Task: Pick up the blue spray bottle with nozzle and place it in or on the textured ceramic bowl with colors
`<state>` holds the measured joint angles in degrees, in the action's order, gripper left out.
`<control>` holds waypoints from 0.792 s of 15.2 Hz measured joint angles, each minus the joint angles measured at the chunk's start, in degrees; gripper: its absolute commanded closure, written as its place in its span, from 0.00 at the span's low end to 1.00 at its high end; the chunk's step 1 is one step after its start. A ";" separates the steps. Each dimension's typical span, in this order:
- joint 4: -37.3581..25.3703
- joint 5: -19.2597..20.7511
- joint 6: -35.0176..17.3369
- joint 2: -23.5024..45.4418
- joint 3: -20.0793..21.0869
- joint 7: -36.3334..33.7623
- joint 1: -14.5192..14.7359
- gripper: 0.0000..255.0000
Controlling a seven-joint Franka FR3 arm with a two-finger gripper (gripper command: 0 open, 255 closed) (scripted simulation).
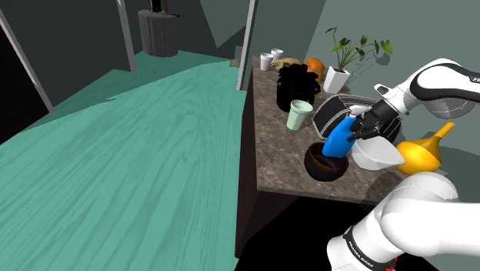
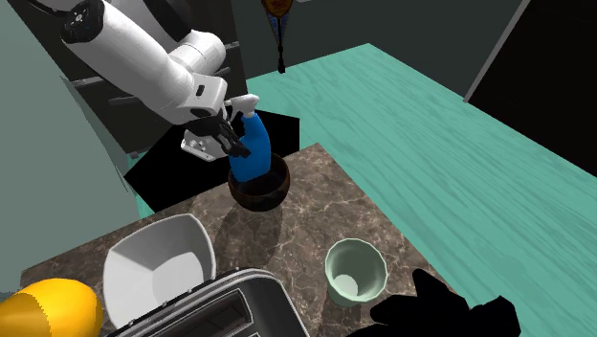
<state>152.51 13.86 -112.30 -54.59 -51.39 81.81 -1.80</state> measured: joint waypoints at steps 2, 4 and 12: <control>0.00 0.00 -0.01 0.00 0.00 0.00 0.00 0.00; 0.00 0.00 -0.01 0.00 0.00 0.00 0.00 0.00; -6.08 -1.21 7.42 -1.34 2.07 0.27 -0.64 0.00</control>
<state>146.43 12.65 -104.87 -55.93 -49.31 82.08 -2.44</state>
